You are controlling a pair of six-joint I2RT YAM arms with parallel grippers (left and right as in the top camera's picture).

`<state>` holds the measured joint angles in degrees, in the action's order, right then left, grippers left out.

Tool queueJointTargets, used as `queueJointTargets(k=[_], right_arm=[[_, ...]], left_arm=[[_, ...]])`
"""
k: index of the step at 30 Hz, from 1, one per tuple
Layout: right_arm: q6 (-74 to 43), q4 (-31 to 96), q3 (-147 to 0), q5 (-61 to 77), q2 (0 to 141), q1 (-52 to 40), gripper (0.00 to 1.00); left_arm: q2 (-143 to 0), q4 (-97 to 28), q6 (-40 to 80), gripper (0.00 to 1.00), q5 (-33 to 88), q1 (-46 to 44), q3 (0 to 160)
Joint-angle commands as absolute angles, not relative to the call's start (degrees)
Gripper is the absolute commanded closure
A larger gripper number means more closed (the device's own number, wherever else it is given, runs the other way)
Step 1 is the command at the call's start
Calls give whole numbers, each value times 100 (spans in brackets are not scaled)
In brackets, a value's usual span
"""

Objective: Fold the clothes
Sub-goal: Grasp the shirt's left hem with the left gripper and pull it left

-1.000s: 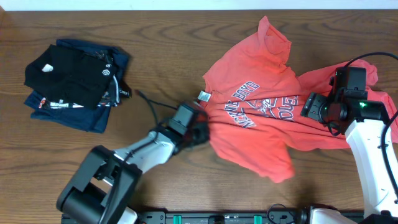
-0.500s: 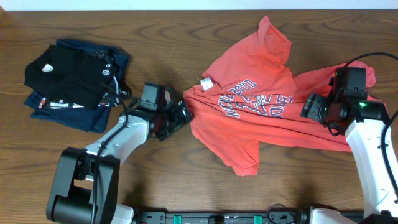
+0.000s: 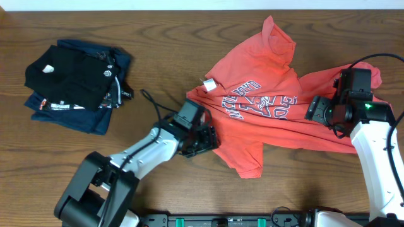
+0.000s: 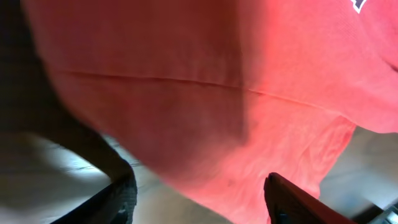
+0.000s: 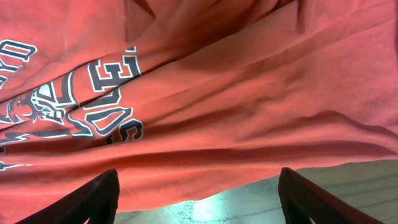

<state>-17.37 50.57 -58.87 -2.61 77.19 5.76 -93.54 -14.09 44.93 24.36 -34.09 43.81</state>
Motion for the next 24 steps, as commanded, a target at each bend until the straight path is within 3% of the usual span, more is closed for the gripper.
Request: queueJointTargets(k=[1, 4, 9, 14, 24], right_arm=[[-1667, 5085, -5924, -320, 7688, 633, 21], [-1667, 5116, -5924, -320, 7688, 633, 21], [-1669, 5306, -5924, -322, 7688, 633, 21], [-1691, 5511, -5922, -412, 7688, 633, 23], [-2720, 5927, -5627, -980, 7690, 668, 21]], left_arm=[[-9520, -1378, 5000, 39, 1616, -3616, 4222], [-9522, -1181, 5140, 60, 1529, -3647, 4222], [-9522, -996, 5137, 64, 1302, -3647, 4222], [-9526, -1031, 5135, 94, 1258, -3647, 4222], [-9159, -1835, 4335, 94, 1238, -3166, 4224]])
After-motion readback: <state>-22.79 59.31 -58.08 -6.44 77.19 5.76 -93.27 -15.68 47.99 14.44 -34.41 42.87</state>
